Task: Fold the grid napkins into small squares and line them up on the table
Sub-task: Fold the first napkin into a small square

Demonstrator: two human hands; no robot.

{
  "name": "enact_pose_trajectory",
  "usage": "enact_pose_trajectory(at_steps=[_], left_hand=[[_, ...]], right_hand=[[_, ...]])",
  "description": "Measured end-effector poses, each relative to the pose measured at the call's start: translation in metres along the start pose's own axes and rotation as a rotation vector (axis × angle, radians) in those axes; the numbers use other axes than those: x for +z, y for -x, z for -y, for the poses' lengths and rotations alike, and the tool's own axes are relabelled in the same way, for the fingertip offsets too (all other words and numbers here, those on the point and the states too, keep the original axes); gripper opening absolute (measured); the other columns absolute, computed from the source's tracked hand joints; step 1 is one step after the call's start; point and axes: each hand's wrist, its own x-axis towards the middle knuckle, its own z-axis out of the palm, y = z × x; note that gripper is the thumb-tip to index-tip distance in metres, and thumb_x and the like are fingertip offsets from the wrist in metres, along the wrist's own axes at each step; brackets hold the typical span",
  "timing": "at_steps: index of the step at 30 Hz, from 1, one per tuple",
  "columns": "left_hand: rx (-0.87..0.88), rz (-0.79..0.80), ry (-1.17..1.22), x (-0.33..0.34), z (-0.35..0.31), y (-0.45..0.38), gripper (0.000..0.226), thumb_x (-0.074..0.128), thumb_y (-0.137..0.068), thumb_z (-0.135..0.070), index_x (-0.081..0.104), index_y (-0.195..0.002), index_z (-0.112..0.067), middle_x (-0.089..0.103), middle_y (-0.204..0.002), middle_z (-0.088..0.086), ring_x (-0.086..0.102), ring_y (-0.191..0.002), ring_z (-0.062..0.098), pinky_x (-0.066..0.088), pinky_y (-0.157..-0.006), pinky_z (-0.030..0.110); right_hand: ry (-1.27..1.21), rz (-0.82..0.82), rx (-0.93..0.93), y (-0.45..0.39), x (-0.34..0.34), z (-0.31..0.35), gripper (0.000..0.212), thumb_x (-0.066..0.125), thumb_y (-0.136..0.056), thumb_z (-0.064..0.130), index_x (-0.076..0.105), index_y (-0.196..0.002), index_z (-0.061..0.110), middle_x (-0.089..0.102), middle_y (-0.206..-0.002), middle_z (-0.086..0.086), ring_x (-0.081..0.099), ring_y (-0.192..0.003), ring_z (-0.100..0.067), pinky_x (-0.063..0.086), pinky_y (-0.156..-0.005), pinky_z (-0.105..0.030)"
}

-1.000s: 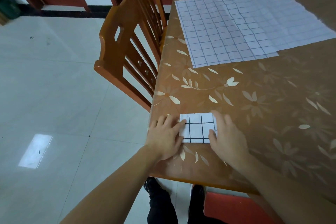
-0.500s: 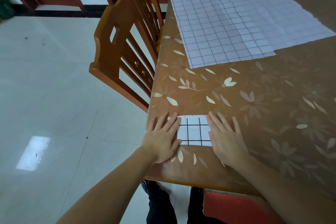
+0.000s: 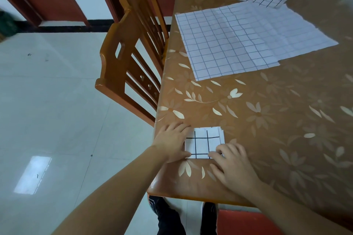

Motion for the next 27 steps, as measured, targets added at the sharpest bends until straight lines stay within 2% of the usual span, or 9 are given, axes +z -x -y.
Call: enact_pose_trajectory(at_steps=[4,9,11,13,15,18,20,23,27], left_hand=[[-0.015,0.091,0.128,-0.013,-0.014,-0.005,0.085,0.071,-0.081,-0.041,0.020,-0.148,-0.036,0.032,-0.149,-0.004,0.030,-0.135,0.022,0.036,-0.106,0.040],[-0.356,0.149,0.376,-0.012,-0.034,-0.002,0.086,0.080,-0.070,-0.037,0.028,-0.138,-0.027,0.052,-0.121,0.002,0.050,-0.111,0.023,0.049,-0.091,0.039],[-0.450,0.148,0.440,-0.012,-0.040,0.004,0.081,0.081,-0.070,-0.040,0.035,-0.134,-0.023,0.052,-0.110,-0.001,0.051,-0.101,0.017,0.048,-0.087,0.031],[-0.496,0.128,0.432,-0.010,-0.049,0.013,0.068,0.080,-0.071,-0.042,0.045,-0.126,-0.022,0.053,-0.104,-0.004,0.049,-0.097,0.013,0.042,-0.081,0.024],[-0.517,0.122,0.435,-0.009,-0.057,0.025,0.048,0.078,-0.074,-0.041,0.055,-0.110,-0.019,0.052,-0.092,-0.005,0.050,-0.090,0.012,0.037,-0.071,0.018],[-0.525,0.158,0.701,0.004,-0.051,0.038,0.022,0.078,-0.077,-0.028,0.058,-0.086,-0.021,0.054,-0.075,-0.010,0.054,-0.074,0.009,0.035,-0.050,0.010],[-0.511,0.176,0.908,0.004,-0.044,0.048,0.020,0.079,-0.076,-0.019,0.062,-0.087,-0.021,0.062,-0.077,-0.011,0.059,-0.072,0.003,0.044,-0.055,0.007],[-0.517,0.087,1.031,0.003,-0.026,0.059,0.044,0.084,-0.063,-0.028,0.067,-0.103,-0.020,0.071,-0.096,-0.004,0.068,-0.091,0.012,0.058,-0.083,0.032],[-0.534,-0.021,1.272,-0.015,0.003,0.076,0.061,0.082,-0.074,-0.027,0.041,-0.120,-0.027,0.061,-0.117,-0.005,0.061,-0.106,0.013,0.053,-0.091,0.033]], right_hand=[[-0.033,0.131,0.286,-0.013,-0.008,0.000,0.008,0.065,-0.081,0.035,0.060,-0.083,0.029,0.059,-0.080,0.011,0.056,-0.082,-0.016,0.029,-0.078,-0.033],[-0.327,0.189,0.698,-0.012,-0.015,0.016,0.043,0.060,-0.086,0.038,0.036,-0.055,0.019,0.049,-0.049,0.001,0.052,-0.055,-0.022,0.040,-0.060,-0.036],[-0.589,0.126,0.790,-0.010,-0.014,0.024,0.036,0.062,-0.085,0.032,0.043,-0.056,0.021,0.055,-0.052,0.003,0.056,-0.057,-0.022,0.045,-0.055,-0.036],[-0.810,0.094,0.850,-0.012,-0.014,0.036,0.018,0.066,-0.083,0.025,0.054,-0.071,0.029,0.061,-0.063,0.010,0.060,-0.066,-0.015,0.047,-0.061,-0.031],[-1.029,0.089,0.969,-0.016,-0.015,0.048,0.016,0.069,-0.083,0.020,0.057,-0.090,0.027,0.063,-0.075,0.011,0.062,-0.077,-0.014,0.046,-0.070,-0.027],[-1.206,0.173,1.050,-0.020,-0.008,0.054,0.022,0.072,-0.079,0.021,0.066,-0.087,0.001,0.068,-0.080,-0.021,0.062,-0.069,-0.027,0.045,-0.067,-0.030],[-1.240,0.273,0.997,-0.020,-0.010,0.059,0.019,0.071,-0.081,0.022,0.070,-0.081,0.003,0.069,-0.080,-0.024,0.058,-0.062,-0.024,0.044,-0.060,-0.031],[-1.248,0.233,0.966,-0.024,-0.017,0.070,0.012,0.067,-0.086,0.022,0.071,-0.083,0.011,0.071,-0.079,-0.016,0.062,-0.066,-0.019,0.046,-0.061,-0.028],[-1.371,0.204,0.914,-0.045,-0.036,0.094,0.015,0.060,-0.091,0.009,0.070,-0.088,0.021,0.075,-0.084,0.005,0.070,-0.074,-0.005,0.050,-0.061,-0.018]])
